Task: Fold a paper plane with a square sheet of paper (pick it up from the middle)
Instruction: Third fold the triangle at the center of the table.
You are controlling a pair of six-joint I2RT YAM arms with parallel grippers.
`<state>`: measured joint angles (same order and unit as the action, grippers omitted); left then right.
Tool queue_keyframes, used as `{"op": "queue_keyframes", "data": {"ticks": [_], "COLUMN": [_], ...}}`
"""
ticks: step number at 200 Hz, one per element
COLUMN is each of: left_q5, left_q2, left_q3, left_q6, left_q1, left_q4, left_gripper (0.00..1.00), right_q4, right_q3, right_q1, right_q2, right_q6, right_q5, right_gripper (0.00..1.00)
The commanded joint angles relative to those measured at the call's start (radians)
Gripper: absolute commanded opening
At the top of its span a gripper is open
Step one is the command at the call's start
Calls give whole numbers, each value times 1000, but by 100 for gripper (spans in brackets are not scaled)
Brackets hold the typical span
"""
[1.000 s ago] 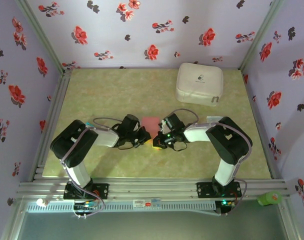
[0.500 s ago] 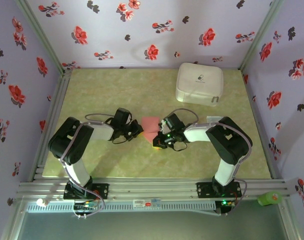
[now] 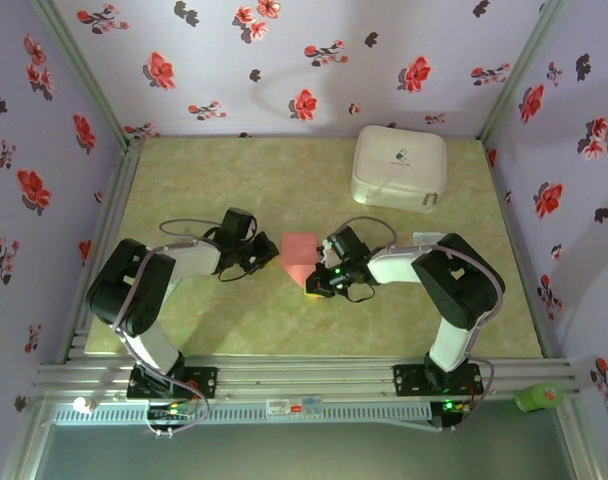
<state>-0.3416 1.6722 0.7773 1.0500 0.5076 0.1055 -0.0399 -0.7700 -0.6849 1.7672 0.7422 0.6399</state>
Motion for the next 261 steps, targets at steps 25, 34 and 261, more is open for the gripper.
{"op": "queue_keyframes", "data": {"ticks": [25,34,261], "left_q5": [-29,-61,-36], "left_q2": [-88,-79,124], "left_q3": [17,13,-66], "left_q6": [-56,-51,-56], "left_q1": [32,46,176], "left_q4": [7,36,98], "left_gripper": [11,10,12], "right_q4": [109,107,72], "right_q3": [7,8,-91], "right_q1": [14,15,21], "right_q2": [28,29,-4], "right_q6": [-24,-21,41], "right_q5": [-19,-17,21], "right_gripper": [3,3,10]}}
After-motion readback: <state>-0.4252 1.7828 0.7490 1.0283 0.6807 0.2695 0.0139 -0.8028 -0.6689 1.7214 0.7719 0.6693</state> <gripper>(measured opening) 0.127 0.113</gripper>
